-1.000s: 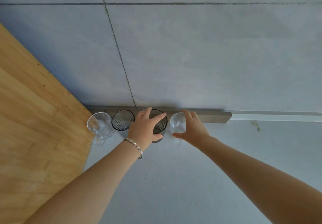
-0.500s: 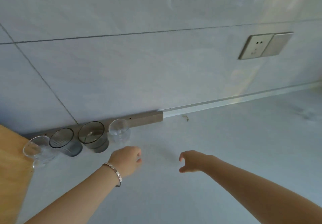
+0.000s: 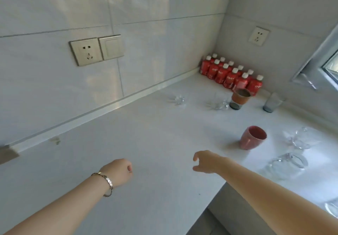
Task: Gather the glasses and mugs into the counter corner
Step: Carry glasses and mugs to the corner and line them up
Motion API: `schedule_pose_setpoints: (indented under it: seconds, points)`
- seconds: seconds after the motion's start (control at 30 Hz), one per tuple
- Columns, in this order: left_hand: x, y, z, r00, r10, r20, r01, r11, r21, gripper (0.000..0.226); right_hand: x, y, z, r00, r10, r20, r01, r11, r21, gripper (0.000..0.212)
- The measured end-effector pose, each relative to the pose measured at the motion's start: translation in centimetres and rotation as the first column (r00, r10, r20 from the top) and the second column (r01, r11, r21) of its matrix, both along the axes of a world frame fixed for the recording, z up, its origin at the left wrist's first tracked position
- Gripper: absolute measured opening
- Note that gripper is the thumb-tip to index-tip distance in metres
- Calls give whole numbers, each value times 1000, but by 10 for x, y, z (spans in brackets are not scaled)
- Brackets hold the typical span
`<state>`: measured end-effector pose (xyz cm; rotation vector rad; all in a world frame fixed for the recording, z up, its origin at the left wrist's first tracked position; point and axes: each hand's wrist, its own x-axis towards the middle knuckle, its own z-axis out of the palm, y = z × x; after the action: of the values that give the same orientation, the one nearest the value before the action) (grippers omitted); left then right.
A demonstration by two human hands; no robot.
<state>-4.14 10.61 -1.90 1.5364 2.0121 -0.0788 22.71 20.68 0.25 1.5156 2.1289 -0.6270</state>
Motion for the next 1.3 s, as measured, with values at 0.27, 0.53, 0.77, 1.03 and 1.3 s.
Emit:
schedule_pose_setpoints:
  seconds: [0.27, 0.53, 0.77, 1.03, 1.3]
  points:
    - [169, 92, 7, 999, -44, 25, 44, 999, 25, 7, 189, 82, 22, 950, -276, -145, 308, 904, 296, 42]
    - [230, 145, 6, 997, -65, 28, 65, 998, 11, 9, 209, 141, -4, 796, -556, -239, 597, 786, 159, 90]
    - [242, 221, -3, 992, -126, 27, 126, 992, -8, 7, 218, 174, -23, 851, -490, -186, 515, 849, 116, 75]
    - [280, 365, -10, 996, -36, 82, 22, 986, 165, 61, 253, 228, 7, 882, -423, -210, 444, 893, 67, 77]
    - [321, 470, -28, 992, 58, 116, -78, 981, 178, 102, 271, 266, 21, 863, -436, -253, 482, 861, 161, 76]
